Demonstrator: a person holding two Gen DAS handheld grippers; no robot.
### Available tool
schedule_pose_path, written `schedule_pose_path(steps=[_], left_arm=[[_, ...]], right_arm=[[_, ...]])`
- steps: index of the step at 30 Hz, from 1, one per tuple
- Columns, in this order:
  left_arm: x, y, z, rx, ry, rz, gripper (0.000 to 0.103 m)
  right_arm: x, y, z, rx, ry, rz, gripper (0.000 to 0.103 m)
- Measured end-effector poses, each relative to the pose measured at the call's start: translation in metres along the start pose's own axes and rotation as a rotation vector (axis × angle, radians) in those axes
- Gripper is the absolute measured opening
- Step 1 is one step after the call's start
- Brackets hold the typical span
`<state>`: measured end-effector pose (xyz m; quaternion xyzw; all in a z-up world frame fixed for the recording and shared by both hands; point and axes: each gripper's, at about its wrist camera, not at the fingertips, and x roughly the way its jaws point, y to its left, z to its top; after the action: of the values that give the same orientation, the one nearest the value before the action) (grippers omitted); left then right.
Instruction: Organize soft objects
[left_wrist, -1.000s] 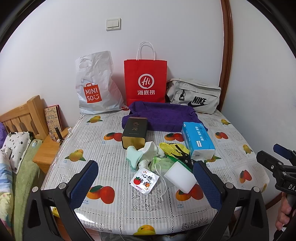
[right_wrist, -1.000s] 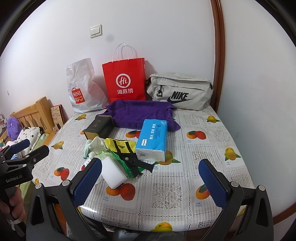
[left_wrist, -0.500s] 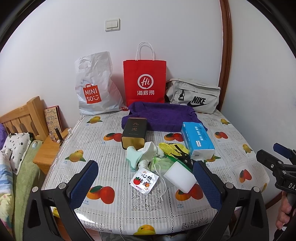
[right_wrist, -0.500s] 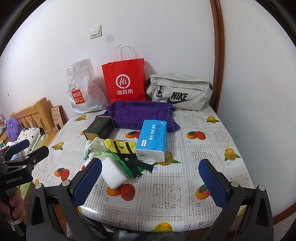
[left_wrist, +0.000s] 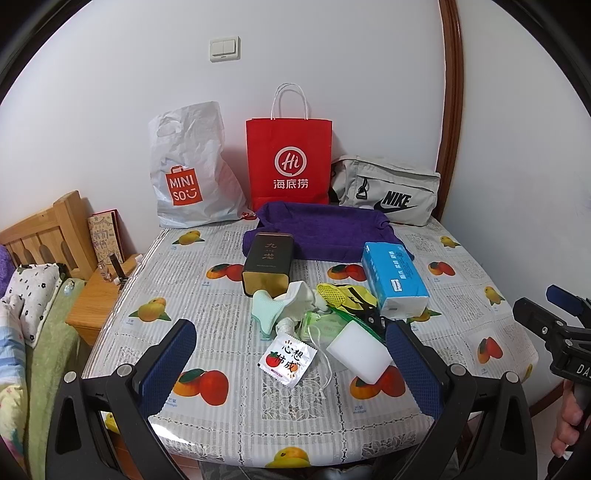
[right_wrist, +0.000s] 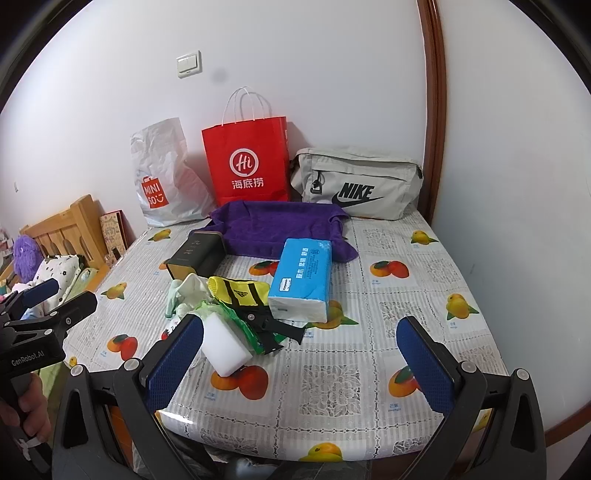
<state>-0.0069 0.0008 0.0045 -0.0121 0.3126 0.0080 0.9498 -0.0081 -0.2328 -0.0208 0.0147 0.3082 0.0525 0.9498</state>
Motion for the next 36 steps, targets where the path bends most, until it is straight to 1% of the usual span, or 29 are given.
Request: schedule_pose_path(steps=[11,16,21,26,36], left_arm=[[0.0,-0.001,-0.001,-0.002,-0.001,-0.009,0.103],[0.011,0.002,-0.006,-0.011,0.014,-0.023,0.103],[0.029,0.009,-0.013,-0.022,0.05,-0.029,0.103],[0.051,0.016,-0.023,-0.019,0.084,-0.009,0.103],[0.115,0.017,-0.053,0.015,0.201,-0.011,0.103]], right_arm=[[0.002,-0.001,-0.002,0.004,-0.002,0.004,0.103],[0.008,-0.002,-0.003,0.011,0.001,0.019,0.103],[0.019,-0.003,-0.006,0.008,0.017,0.033,0.103],[0.039,-0.003,-0.015,-0.003,0.054,0.047,0.103],[0.08,0.009,-0.034,-0.075,0.122,0.045,0.103]])
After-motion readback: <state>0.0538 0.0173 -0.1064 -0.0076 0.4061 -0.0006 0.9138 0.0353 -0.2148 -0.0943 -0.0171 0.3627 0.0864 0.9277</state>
